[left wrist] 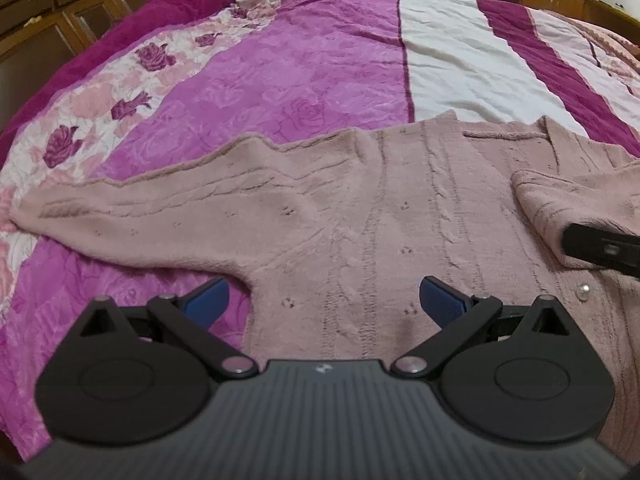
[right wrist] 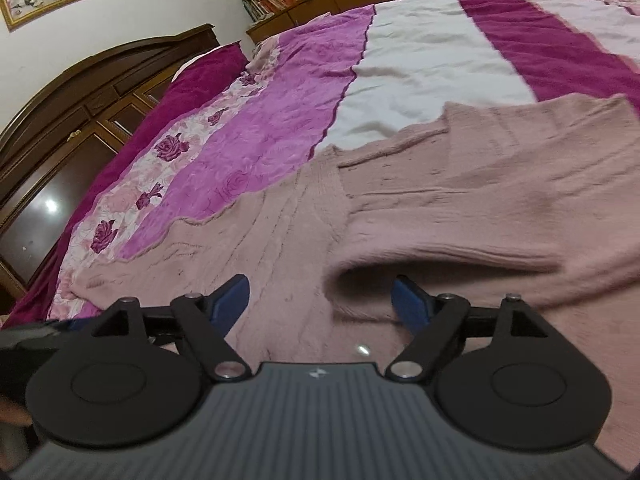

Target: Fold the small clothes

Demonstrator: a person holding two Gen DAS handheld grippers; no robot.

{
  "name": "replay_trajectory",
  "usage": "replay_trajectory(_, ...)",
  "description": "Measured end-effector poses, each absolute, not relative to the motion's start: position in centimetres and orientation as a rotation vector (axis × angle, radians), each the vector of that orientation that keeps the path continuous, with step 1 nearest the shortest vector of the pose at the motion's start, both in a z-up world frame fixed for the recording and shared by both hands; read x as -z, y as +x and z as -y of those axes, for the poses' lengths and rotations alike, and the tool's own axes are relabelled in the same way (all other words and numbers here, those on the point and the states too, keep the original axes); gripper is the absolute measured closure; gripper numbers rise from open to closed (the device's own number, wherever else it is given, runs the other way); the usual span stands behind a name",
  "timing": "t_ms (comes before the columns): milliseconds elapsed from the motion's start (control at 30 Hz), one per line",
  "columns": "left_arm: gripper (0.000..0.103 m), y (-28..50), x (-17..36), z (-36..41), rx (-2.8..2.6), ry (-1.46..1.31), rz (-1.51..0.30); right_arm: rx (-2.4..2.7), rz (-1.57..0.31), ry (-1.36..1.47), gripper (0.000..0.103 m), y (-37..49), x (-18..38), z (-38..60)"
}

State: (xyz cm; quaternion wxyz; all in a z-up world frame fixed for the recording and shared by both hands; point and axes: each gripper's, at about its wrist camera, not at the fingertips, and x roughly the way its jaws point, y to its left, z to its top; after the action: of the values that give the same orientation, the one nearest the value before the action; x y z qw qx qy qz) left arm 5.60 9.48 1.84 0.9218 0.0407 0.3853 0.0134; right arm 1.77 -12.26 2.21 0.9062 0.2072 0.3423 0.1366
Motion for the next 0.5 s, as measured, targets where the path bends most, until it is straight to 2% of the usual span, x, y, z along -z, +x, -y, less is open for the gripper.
replay_trajectory(133, 0.000, 5.6, -2.1, -8.0, -0.003, 0.094, -0.786, -0.208, -0.658, 0.453, 0.013, -0.9, -3.3, 15.8)
replay_trajectory(500, 0.000, 5.7, -3.0, -0.4, 0.153, 0.175, -0.714, 0.020, -0.528, 0.585, 0.010, -3.5, -4.4, 24.4)
